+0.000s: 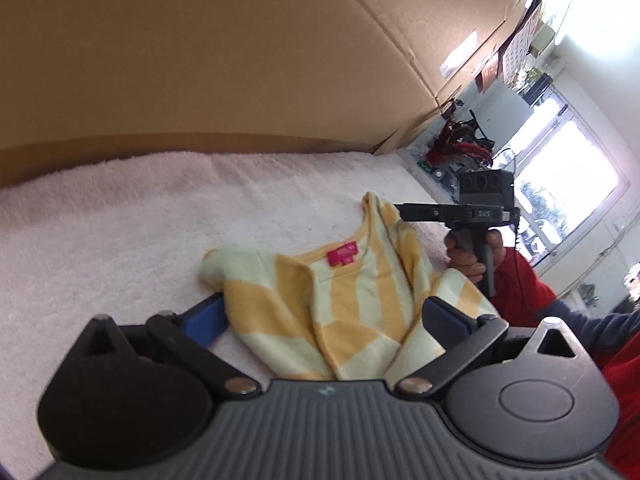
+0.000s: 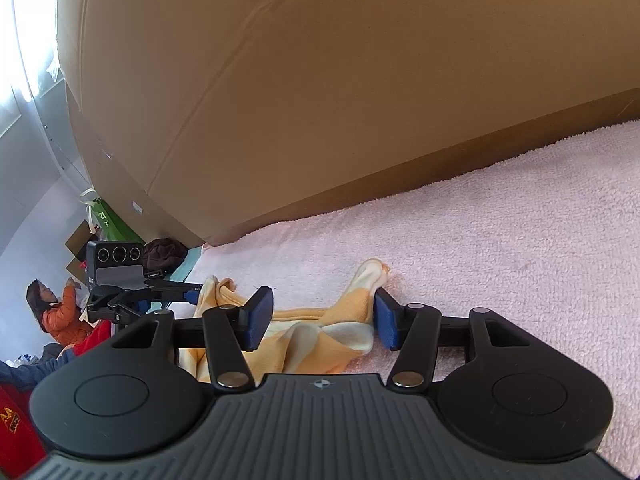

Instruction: Fold clothes

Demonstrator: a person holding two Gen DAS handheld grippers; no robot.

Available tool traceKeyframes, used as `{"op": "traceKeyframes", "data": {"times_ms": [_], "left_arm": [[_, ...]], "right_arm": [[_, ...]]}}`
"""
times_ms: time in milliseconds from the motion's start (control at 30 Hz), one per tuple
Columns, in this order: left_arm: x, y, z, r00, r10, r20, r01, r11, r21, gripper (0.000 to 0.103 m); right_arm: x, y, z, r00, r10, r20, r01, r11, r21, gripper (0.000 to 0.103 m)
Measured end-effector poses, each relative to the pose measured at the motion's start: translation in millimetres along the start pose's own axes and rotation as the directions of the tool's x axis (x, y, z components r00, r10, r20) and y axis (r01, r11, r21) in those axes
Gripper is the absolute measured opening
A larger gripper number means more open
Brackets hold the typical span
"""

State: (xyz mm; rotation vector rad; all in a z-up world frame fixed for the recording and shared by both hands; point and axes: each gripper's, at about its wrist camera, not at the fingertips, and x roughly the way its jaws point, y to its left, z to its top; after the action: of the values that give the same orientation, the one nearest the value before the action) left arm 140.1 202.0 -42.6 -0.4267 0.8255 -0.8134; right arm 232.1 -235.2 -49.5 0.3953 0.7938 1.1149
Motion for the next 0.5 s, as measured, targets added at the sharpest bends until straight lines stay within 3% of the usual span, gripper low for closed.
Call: {"op": "traceKeyframes", "data": {"times_ms": [133,367,500], "left_arm": [[6,5,3,0.998,0.000,0.059,0.002,0.999,-0.034,0.102],[-2,3,2,0.996,0.048,0.071,-0.047,0.999,-0.019,0.101],[-4,7,-1,0.992,0.072,0.107,-0.070,0.997,-0.024,0.092]], "right_arm": [[1,0,0,1.000,0.001,-0.001,-0.001,1.000,-0.002,0.056],[1,-1,-1,1.000,0.004,0.000,-0.004,1.000,0.000,0.056],[-2,-5,-1,1.000,-0.001,0.009,0.001,1.000,0.026,0.048]]}}
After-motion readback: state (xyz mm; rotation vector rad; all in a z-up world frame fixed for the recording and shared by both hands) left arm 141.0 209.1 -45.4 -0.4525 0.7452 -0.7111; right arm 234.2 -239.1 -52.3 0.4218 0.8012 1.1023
